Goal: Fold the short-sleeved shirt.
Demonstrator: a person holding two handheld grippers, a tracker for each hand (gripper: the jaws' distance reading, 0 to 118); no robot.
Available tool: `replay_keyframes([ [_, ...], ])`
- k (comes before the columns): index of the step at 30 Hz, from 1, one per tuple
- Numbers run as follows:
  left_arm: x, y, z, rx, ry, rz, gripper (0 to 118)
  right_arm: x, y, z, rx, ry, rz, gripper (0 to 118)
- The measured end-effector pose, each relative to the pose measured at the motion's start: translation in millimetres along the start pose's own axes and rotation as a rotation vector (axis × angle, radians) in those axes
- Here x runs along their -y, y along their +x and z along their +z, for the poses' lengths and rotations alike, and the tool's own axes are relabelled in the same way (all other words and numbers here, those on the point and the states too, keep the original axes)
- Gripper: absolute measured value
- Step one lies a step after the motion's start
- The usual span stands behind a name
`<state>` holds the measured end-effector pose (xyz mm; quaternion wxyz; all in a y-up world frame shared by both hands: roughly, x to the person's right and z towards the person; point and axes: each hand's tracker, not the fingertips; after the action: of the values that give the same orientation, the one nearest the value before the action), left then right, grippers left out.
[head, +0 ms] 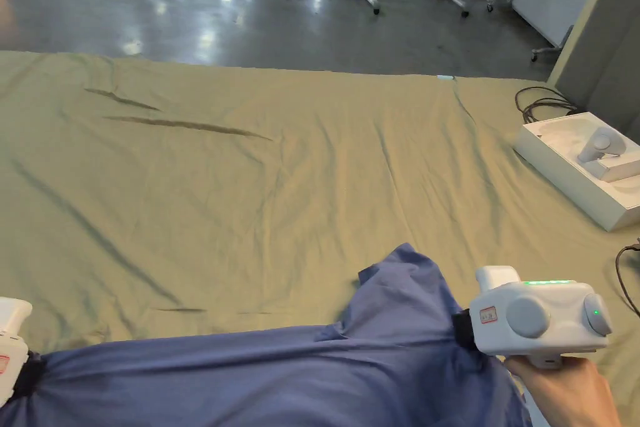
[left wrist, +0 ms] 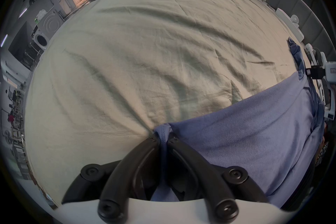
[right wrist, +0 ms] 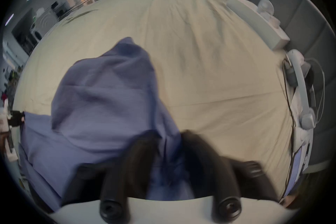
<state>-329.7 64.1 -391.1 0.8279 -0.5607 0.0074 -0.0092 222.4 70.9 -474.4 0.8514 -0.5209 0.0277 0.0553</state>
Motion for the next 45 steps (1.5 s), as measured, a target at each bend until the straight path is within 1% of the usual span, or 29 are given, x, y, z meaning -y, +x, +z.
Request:
replay_keyframes([
  [2, 2, 2, 0, -0.013, 0.015, 0.033, 8, 3, -6, -3, -0.01, -0.019, -0.007, 0],
  [3, 2, 3, 0, -0.019, 0.014, 0.031, 8, 3, -9, -3, -0.051, -0.037, -0.004, 0],
  [5, 1, 0, 5, -0.011, 0.017, 0.033, 8, 6, -7, 1, -0.034, -0.022, -0.004, 0],
  [6, 3, -7, 12, 0.018, 0.026, 0.046, 8, 6, -1, 8, -0.051, -0.002, -0.028, 0],
  [8, 15, -21, 35, 0.099, 0.139, 0.17, 8, 13, 11, 35, -0.122, 0.05, -0.1, 0],
  [10, 39, -35, 73, 0.169, 0.255, 0.259, 8, 26, 24, 69, -0.146, 0.134, -0.113, 0],
  [11, 53, -40, 92, 0.202, 0.277, 0.236, 8, 37, 30, 88, -0.162, 0.17, -0.119, 0],
  [12, 68, -44, 114, 0.298, 0.362, 0.267, 8, 51, 39, 109, -0.185, 0.206, -0.125, 0],
  [14, 101, -50, 138, 0.363, 0.368, 0.281, 8, 84, 47, 138, -0.18, 0.264, -0.144, 0],
  [15, 119, -54, 148, 0.391, 0.361, 0.299, 8, 105, 40, 163, -0.178, 0.282, -0.142, 0],
  [17, 157, -58, 161, 0.359, 0.348, 0.289, 8, 144, 34, 189, -0.182, 0.287, -0.155, 0],
  [20, 206, -57, 171, 0.422, 0.341, 0.305, 8, 194, 22, 216, -0.17, 0.296, -0.147, 0],
  [22, 229, -64, 162, 0.43, 0.324, 0.319, 8, 223, 15, 220, -0.165, 0.281, -0.145, 0],
  [24, 240, -63, 151, 0.401, 0.285, 0.3, 8, 240, 43, 186, -0.165, 0.239, -0.154, 0],
  [26, 246, -58, 138, 0.384, 0.275, 0.297, 8, 254, 46, 169, -0.174, 0.2, -0.167, 0],
  [27, 247, -58, 131, 0.381, 0.264, 0.296, 8, 252, 24, 176, -0.168, 0.198, -0.165, 0],
  [30, 252, -55, 114, 0.381, 0.225, 0.275, 8, 259, 18, 161, -0.161, 0.168, -0.17, 0],
  [31, 255, -56, 108, 0.385, 0.199, 0.258, 14, 259, 21, 155, -0.165, 0.167, -0.177, 0],
  [32, 257, -58, 104, 0.383, 0.216, 0.239, 30, 261, 21, 151, -0.163, 0.174, -0.186, 14],
  [33, 258, -60, 101, 0.38, 0.213, 0.241, 52, 263, 22, 150, -0.159, 0.189, -0.195, 49],
  [34, 260, -59, 102, 0.354, 0.201, 0.258, 66, 265, 24, 151, -0.147, 0.207, -0.201, 77],
  [35, 262, -61, 108, 0.353, 0.222, 0.28, 74, 265, 30, 152, -0.122, 0.214, -0.211, 89],
  [36, 262, -62, 120, 0.326, 0.264, 0.303, 78, 265, 33, 160, -0.096, 0.223, -0.229, 89],
  [37, 261, -62, 135, 0.296, 0.313, 0.293, 78, 267, 36, 174, -0.107, 0.28, -0.254, 89],
  [38, 260, -59, 153, 0.278, 0.366, 0.267, 82, 266, 38, 187, -0.121, 0.322, -0.269, 85],
  [39, 256, -55, 174, 0.246, 0.429, 0.224, 82, 264, 36, 206, -0.12, 0.367, -0.269, 87],
  [42, 243, -31, 247, 0.122, 0.637, 0.093, 82, 255, 20, 268, -0.096, 0.563, -0.207, 87],
  [43, 241, -20, 271, 0.084, 0.712, 0.078, 82, 252, 26, 280, -0.091, 0.623, -0.182, 87],
  [45, 242, 4, 313, 0.046, 0.884, 0.034, 82, 248, 11, 317, -0.079, 0.753, -0.141, 88],
])
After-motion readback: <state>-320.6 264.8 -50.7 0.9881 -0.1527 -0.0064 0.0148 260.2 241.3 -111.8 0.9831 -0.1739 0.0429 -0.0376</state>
